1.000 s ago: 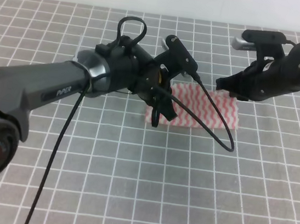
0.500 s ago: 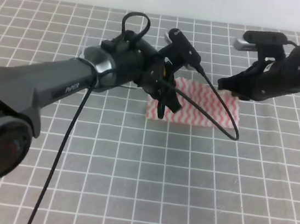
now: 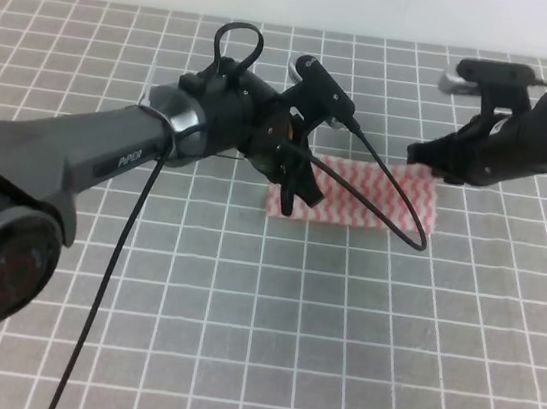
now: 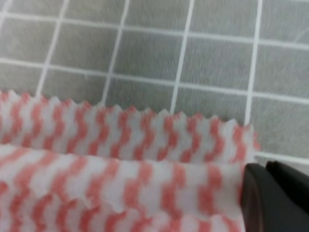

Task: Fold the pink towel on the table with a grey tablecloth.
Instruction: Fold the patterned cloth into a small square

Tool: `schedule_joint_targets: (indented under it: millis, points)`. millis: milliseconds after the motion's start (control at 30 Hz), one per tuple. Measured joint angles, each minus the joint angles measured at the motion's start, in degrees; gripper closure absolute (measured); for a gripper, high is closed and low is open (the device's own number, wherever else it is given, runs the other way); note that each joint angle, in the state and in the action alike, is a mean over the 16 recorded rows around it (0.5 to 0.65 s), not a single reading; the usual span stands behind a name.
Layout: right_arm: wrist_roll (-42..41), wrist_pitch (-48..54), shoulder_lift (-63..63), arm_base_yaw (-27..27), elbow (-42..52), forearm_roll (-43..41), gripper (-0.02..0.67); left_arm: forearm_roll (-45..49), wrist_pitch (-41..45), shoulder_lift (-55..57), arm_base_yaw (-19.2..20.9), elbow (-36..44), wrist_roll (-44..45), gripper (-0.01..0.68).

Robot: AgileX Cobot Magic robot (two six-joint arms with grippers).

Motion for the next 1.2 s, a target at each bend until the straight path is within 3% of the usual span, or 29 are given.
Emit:
schedule_joint_targets:
  millis: [1000, 1200]
  points:
    - [-0.23, -4.23, 4.74, 0.01, -1.83, 1.54, 0.664, -3.74, -3.96, 1.83, 1.66, 0.04, 2.23, 0.674]
    - [-0.22, -4.04, 5.15, 0.01, -2.27, 2.05, 0.629, -4.31, -4.87, 2.6, 1.81, 0.03, 2.28, 0.641]
